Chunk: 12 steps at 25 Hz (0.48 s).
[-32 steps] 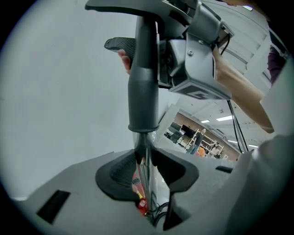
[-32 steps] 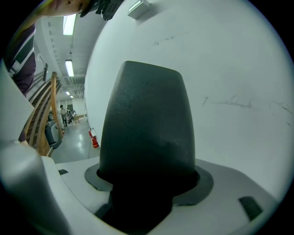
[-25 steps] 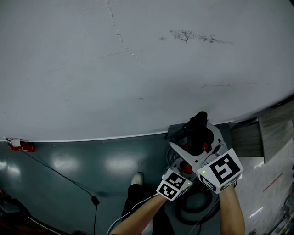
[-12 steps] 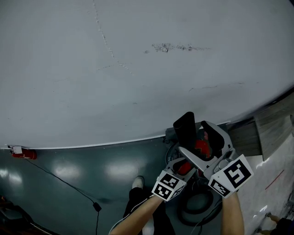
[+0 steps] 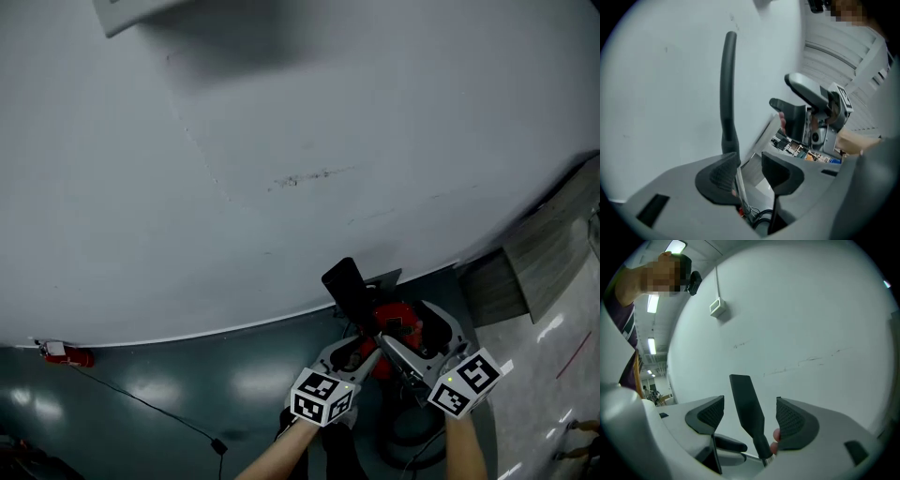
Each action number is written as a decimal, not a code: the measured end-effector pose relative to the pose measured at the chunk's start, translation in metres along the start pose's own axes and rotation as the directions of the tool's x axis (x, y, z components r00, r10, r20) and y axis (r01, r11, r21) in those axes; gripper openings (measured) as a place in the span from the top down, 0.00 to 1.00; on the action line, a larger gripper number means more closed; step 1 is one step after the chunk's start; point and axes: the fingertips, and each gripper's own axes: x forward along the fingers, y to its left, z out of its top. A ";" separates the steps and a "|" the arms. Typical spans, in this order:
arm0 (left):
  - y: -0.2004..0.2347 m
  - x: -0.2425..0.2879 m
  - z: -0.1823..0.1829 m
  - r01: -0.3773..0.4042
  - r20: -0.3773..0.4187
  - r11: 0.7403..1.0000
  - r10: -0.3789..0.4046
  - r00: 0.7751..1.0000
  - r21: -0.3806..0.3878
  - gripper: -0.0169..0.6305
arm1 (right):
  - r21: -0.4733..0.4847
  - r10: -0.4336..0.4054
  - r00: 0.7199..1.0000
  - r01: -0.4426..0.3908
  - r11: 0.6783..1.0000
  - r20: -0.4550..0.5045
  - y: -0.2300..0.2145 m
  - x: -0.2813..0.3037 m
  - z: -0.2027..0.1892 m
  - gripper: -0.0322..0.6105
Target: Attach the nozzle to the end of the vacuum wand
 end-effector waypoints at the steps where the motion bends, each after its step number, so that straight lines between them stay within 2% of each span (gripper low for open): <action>1: -0.006 -0.006 0.011 -0.001 0.013 1.000 0.001 1.000 0.006 0.72 | 0.014 -0.005 1.000 0.005 1.000 0.004 0.003 -0.006 0.002 0.39; 5: -0.033 -0.030 0.054 -0.001 0.040 0.998 -0.001 0.999 0.061 0.77 | 0.075 -0.043 0.998 0.039 0.996 0.054 0.013 -0.029 0.016 0.43; 10: -0.076 -0.060 0.103 -0.001 0.082 0.994 -0.008 0.997 0.113 0.85 | 0.154 -0.118 0.984 0.097 0.983 0.131 0.028 -0.068 0.039 0.71; 12: -0.090 -0.069 0.121 0.000 0.093 0.990 -0.014 0.996 0.142 0.88 | 0.179 -0.140 0.976 0.111 0.978 0.164 0.032 -0.080 0.052 0.76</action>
